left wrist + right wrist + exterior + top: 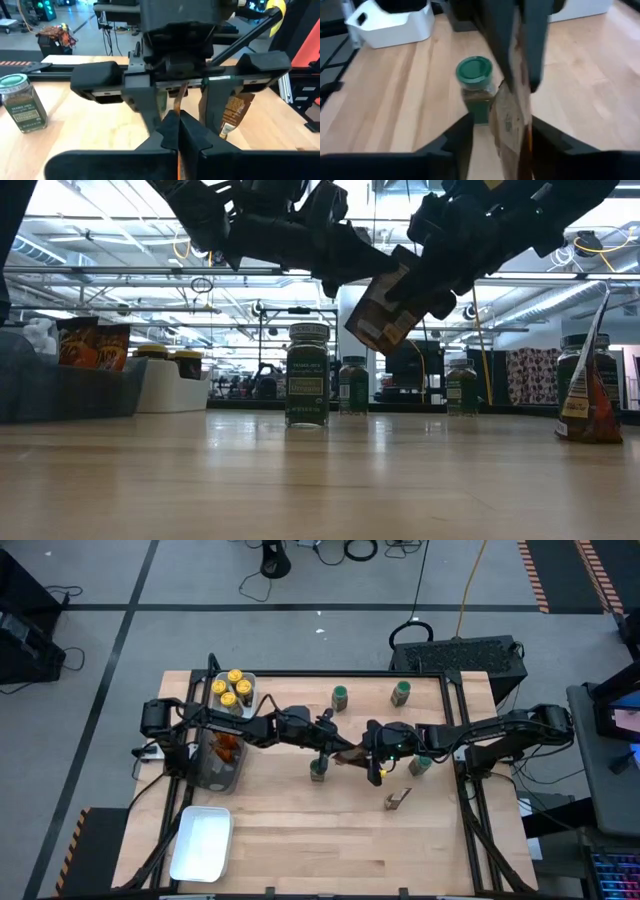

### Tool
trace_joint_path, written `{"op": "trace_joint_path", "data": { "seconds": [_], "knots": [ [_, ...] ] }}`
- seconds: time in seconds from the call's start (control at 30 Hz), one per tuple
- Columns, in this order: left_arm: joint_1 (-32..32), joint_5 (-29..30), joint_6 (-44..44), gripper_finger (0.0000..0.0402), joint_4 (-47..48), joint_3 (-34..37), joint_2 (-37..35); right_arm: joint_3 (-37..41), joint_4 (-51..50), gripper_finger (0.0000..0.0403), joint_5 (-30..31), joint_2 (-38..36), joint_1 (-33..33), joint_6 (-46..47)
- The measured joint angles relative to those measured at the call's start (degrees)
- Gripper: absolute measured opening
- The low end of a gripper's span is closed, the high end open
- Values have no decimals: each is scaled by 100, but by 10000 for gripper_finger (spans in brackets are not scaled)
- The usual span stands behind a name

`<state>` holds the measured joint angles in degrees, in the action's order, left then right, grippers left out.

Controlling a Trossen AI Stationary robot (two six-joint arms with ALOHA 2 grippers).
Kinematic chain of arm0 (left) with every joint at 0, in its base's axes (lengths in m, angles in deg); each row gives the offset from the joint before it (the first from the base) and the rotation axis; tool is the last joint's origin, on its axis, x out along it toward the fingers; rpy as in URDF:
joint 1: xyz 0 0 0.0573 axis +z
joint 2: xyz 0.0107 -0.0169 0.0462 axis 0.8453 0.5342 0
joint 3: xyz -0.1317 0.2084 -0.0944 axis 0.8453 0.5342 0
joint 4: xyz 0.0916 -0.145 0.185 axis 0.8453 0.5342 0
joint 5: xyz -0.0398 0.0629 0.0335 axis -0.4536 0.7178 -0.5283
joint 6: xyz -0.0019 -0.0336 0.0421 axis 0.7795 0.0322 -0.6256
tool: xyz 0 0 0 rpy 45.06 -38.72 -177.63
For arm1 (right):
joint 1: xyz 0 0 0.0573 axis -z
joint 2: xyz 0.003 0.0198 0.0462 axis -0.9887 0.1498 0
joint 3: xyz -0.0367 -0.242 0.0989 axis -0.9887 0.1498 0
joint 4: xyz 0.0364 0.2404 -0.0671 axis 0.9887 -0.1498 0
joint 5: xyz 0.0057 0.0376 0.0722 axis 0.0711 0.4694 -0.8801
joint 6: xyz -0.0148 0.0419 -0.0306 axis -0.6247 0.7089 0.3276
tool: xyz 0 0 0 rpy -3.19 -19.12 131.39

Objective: Sort spices by type
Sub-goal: Put the top orange seasoning pack into the black bin

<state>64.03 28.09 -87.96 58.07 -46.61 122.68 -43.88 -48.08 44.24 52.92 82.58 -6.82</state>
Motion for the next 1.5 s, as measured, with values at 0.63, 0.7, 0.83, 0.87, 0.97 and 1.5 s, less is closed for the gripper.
{"op": "trace_joint_path", "data": {
  "seconds": [0.63,0.7,0.83,0.87,0.97,1.5],
  "knots": [
    [364,-24,-414,1,650,-1,-623,2,-1305,258,309,-1033,496,62],
    [435,-20,-558,1,1033,-5,-820,2,-1430,258,527,-1143,522,94],
    [583,57,-814,1,1413,84,-1191,2,-1711,258,980,-1241,524,150],
    [611,59,-877,1,1326,134,-1291,0,-1747,258,998,-1241,525,151],
    [728,114,-894,0,1174,395,-1649,2,-1826,258,997,-1231,522,151],
    [662,1266,305,0,-1574,3666,-3328,2,-1724,258,1113,-1213,518,166]
  ]
}}
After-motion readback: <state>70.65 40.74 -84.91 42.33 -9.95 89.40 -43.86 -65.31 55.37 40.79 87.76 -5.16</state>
